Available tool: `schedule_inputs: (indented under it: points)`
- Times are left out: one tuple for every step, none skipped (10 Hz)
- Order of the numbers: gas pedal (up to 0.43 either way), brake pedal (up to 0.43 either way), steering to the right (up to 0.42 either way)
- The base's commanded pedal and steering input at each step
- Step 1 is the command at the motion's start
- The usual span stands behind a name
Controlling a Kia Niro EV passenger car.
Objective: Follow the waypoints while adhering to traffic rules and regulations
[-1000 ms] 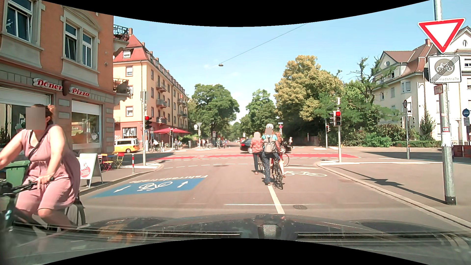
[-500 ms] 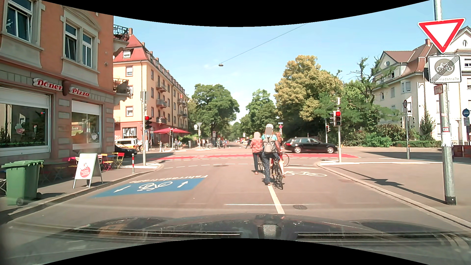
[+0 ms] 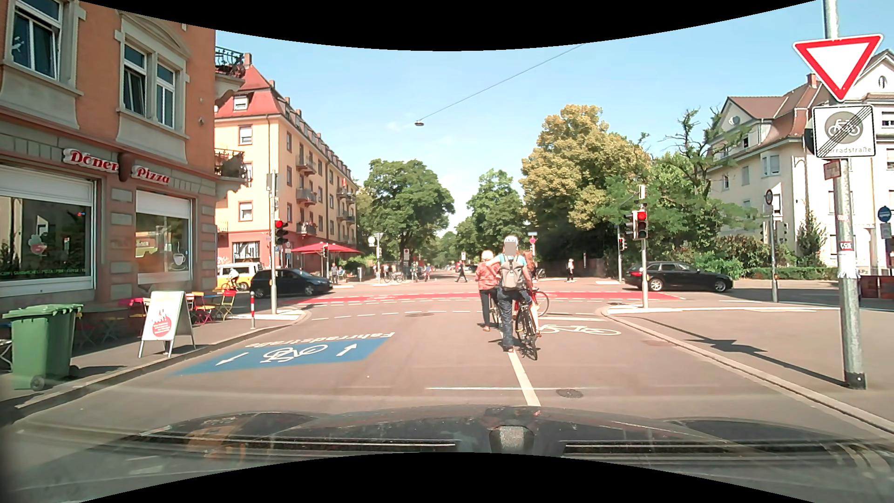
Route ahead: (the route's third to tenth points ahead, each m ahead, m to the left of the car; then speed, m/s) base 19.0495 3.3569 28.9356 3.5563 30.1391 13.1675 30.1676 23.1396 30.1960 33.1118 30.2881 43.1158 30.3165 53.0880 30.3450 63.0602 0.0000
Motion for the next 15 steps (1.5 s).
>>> schedule_inputs:
  points:
    - [0.000, 0.287, 0.010]
    - [0.000, 0.287, 0.010]
    - [0.000, 0.287, 0.010]
    - [0.000, 0.287, 0.010]
    - [0.000, 0.287, 0.010]
    - [0.000, 0.287, 0.010]
    - [0.000, 0.287, 0.010]
    - [0.000, 0.287, 0.010]
    - [0.000, 0.287, 0.010]
    - [0.000, 0.287, 0.010]
    - [0.000, 0.287, 0.010]
    - [0.000, 0.287, 0.010]
    - [0.000, 0.287, 0.010]
    - [0.000, 0.287, 0.010]
    - [0.000, 0.287, 0.010]
